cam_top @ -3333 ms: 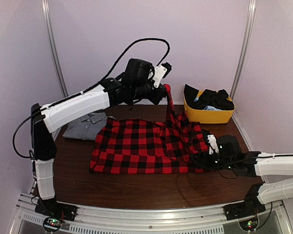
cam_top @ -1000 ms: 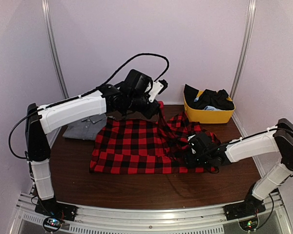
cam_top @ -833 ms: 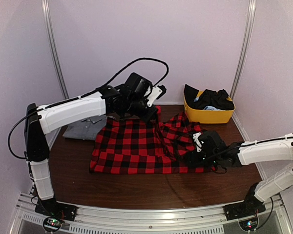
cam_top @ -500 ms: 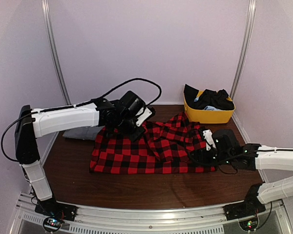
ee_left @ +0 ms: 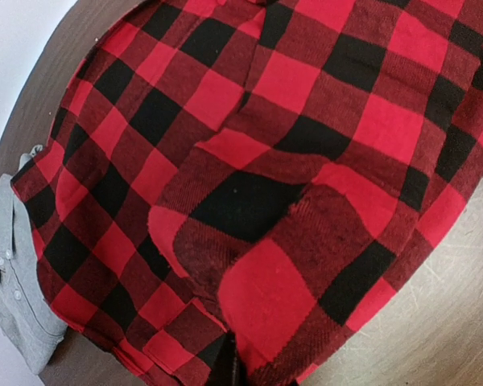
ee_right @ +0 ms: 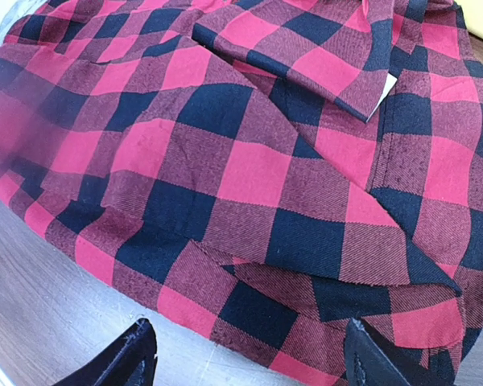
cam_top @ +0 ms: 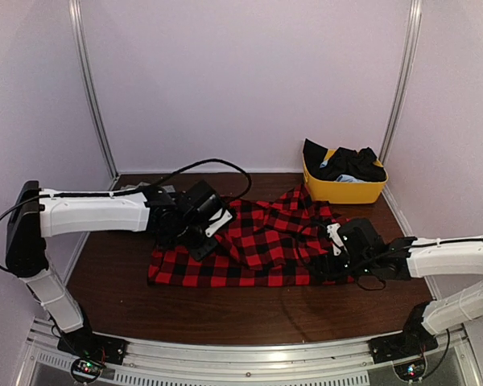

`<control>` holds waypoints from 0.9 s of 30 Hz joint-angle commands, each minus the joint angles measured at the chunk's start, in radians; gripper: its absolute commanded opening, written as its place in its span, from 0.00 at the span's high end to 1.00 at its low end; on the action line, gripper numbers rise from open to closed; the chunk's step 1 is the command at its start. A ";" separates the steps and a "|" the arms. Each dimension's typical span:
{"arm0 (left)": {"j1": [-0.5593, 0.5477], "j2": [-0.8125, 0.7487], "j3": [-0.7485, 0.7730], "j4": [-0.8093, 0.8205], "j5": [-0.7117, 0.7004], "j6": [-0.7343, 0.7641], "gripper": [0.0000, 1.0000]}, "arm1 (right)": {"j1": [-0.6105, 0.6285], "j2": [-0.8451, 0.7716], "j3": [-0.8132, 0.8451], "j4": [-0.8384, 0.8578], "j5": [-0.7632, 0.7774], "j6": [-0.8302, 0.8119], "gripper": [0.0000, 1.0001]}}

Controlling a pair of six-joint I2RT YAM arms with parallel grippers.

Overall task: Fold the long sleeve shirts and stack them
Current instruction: Fold the sleeve of the 1/3-folded shirt.

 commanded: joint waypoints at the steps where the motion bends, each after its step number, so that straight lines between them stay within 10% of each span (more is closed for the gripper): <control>1: -0.023 -0.033 -0.069 0.009 -0.055 -0.008 0.92 | -0.008 0.015 0.012 0.029 0.013 -0.001 0.19; 10: -0.061 -0.018 -0.154 -0.028 -0.165 -0.060 0.71 | -0.009 0.047 0.007 0.047 0.012 -0.003 0.19; 21: -0.052 -0.203 -0.314 0.191 0.085 -0.141 0.27 | -0.011 0.061 -0.006 0.071 0.004 0.005 0.19; 27: 0.080 -0.283 -0.409 0.318 0.264 -0.244 0.25 | -0.011 0.073 -0.004 0.087 -0.011 0.010 0.19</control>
